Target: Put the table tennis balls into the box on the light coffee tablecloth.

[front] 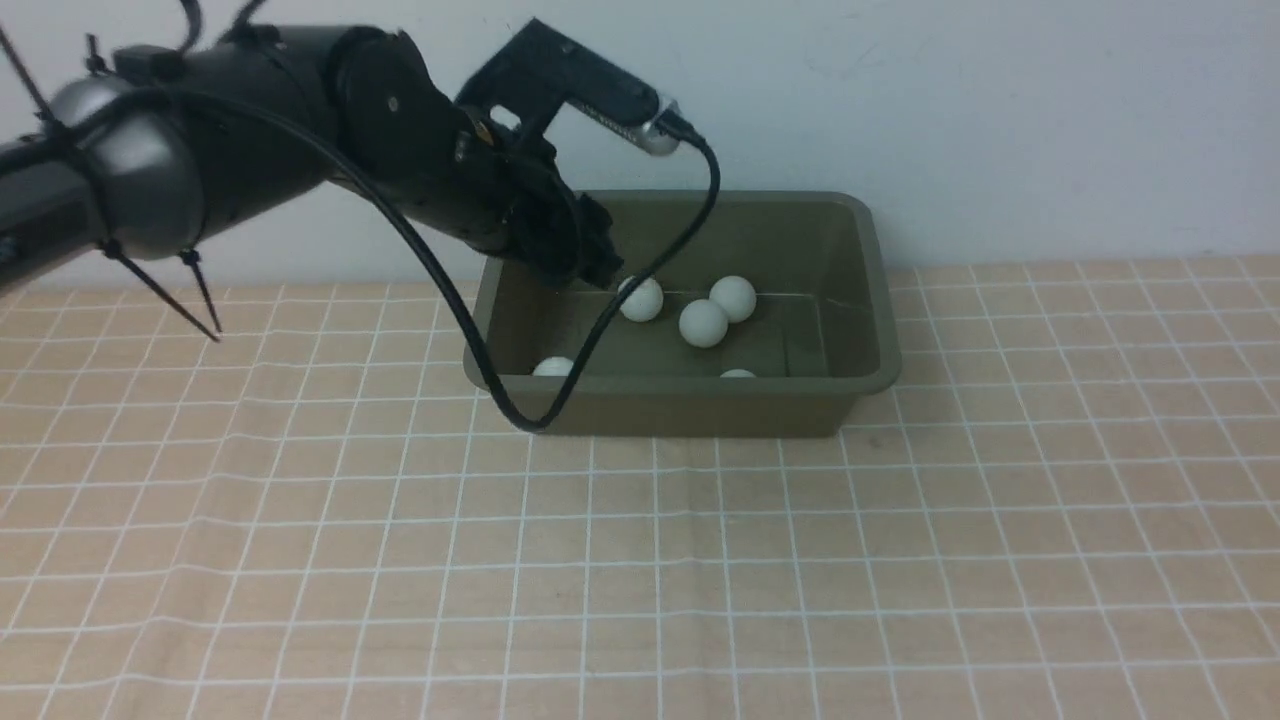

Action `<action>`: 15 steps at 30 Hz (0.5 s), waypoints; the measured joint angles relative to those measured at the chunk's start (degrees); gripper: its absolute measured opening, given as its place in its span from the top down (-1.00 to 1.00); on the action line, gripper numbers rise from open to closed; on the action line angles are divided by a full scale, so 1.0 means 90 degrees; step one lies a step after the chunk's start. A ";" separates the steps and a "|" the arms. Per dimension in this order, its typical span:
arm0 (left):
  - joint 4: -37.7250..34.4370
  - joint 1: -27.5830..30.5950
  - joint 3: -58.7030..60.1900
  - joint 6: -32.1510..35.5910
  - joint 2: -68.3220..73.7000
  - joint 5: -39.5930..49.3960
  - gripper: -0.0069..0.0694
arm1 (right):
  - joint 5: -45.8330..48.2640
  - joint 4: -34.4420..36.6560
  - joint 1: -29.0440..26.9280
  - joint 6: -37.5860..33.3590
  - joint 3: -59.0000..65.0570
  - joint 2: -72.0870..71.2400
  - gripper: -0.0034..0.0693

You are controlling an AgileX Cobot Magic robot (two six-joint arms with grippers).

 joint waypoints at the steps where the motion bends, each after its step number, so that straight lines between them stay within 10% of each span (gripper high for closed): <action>1: -0.0079 0.0008 -0.0012 -0.0013 -0.0263 0.0104 -0.17 | -0.0009 0.0000 0.0000 -0.0060 0.0000 0.0000 -0.16; 15: -0.0475 0.0014 -0.0031 0.0289 -0.2385 0.1824 -0.10 | -0.0560 0.0005 0.0000 -0.0275 0.0000 0.0000 -0.16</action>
